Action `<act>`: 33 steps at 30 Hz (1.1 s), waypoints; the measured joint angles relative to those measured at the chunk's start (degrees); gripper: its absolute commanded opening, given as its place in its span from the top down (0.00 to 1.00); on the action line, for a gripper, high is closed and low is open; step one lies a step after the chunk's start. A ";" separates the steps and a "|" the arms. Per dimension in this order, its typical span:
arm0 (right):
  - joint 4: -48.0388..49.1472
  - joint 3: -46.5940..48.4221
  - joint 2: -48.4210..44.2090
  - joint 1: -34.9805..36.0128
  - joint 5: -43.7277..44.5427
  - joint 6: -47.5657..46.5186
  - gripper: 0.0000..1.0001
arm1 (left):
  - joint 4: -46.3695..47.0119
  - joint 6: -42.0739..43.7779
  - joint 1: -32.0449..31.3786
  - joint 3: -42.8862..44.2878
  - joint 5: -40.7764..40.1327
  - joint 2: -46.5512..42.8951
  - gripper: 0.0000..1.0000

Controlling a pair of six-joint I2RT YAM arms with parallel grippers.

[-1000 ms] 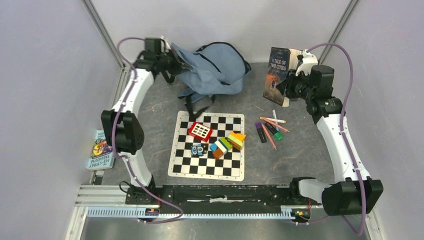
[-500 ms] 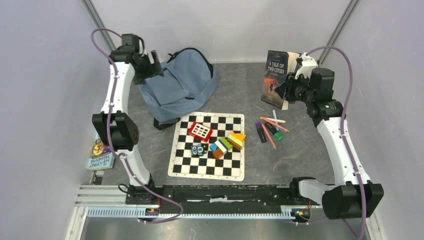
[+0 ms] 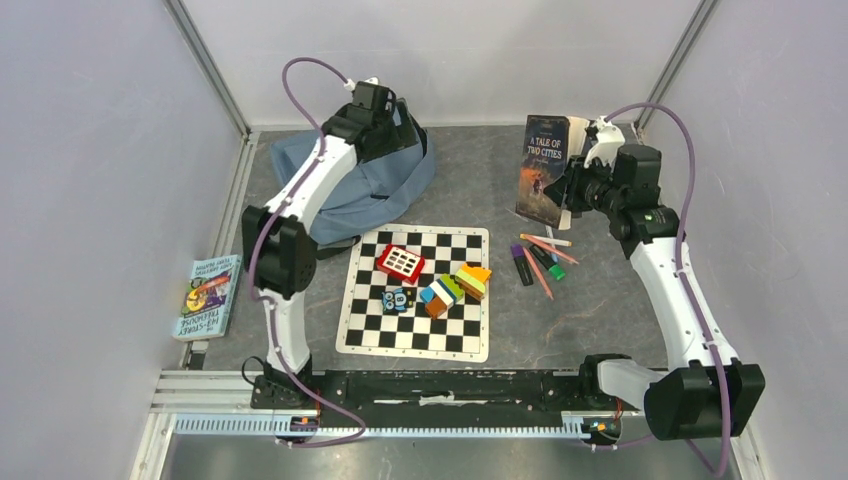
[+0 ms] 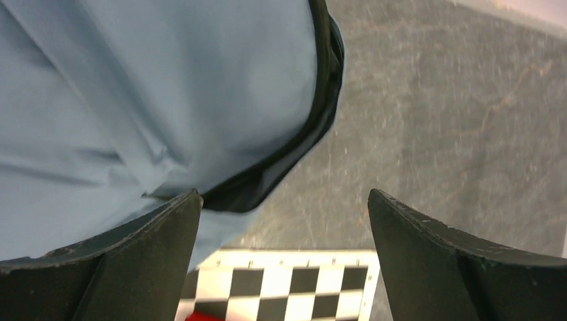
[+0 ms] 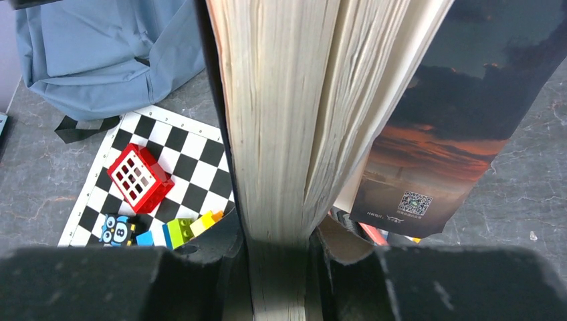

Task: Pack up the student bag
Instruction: Adjust the student bag at the center of the board.

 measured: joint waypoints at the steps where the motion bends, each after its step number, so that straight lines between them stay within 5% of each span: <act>1: -0.07 -0.17 0.00 0.00 -0.15 0.00 1.00 | 1.55 -1.36 -0.15 0.50 -1.14 1.70 0.00; 12: 0.31 -1.49 0.00 0.00 -1.75 -0.09 1.00 | 8.37 -8.15 -0.50 15.67 -6.49 21.00 0.00; 27: 0.31 -1.95 -0.02 0.00 -1.97 -0.13 1.00 | 8.72 -8.74 -0.87 19.43 -8.83 28.04 0.03; 30: 0.31 -1.95 -0.02 0.00 -1.97 -0.13 1.00 | 8.68 -8.76 -1.01 19.43 -9.49 28.63 0.12; 33: 0.31 -1.95 -0.02 0.00 -1.97 -0.11 1.00 | 8.72 -8.72 -1.03 19.76 -9.42 29.22 0.42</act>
